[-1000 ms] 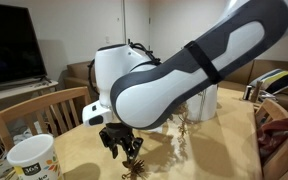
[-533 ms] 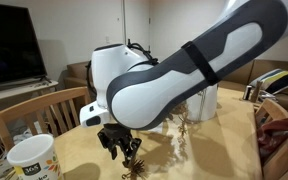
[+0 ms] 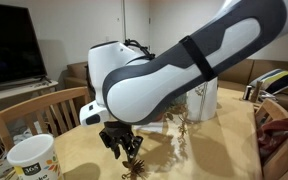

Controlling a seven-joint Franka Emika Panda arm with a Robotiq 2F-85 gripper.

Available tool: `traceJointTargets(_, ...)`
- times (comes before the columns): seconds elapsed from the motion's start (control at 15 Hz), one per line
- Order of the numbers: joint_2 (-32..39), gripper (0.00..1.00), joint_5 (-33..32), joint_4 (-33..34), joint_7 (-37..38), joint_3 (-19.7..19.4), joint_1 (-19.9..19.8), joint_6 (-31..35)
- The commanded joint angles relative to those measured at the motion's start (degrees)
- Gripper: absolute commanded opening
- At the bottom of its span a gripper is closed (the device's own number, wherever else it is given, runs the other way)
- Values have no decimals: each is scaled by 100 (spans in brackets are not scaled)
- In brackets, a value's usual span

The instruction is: Move the brown object to the right

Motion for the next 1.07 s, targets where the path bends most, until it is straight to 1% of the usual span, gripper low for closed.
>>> traceJointTargets(0.0, 89, 52, 82, 416, -98, -31, 104, -575)
traceJointTargets(0.13, 99, 55, 109, 547, -90, -28, 135, -862)
traceJointTargets(0.2, 112, 55, 99, 607, -98, -41, 154, -969)
traceJointTargets(0.27, 130, 52, 90, 667, -97, -51, 172, -1053)
traceJointTargets(0.33, 152, 53, 94, 729, -107, -46, 183, -1120)
traceJointTargets(0.4, 176, 49, 86, 780, -102, -58, 195, -1178)
traceJointTargets(0.47, 205, 51, 88, 837, -97, -62, 205, -1225)
traceJointTargets(0.73, 288, 51, -27, 773, -131, -60, 89, -1115)
traceJointTargets(0.93, 352, 46, -53, 678, -207, -72, -17, -976)
traceJointTargets(1.0, 383, 48, -61, 695, -254, -78, -33, -975)
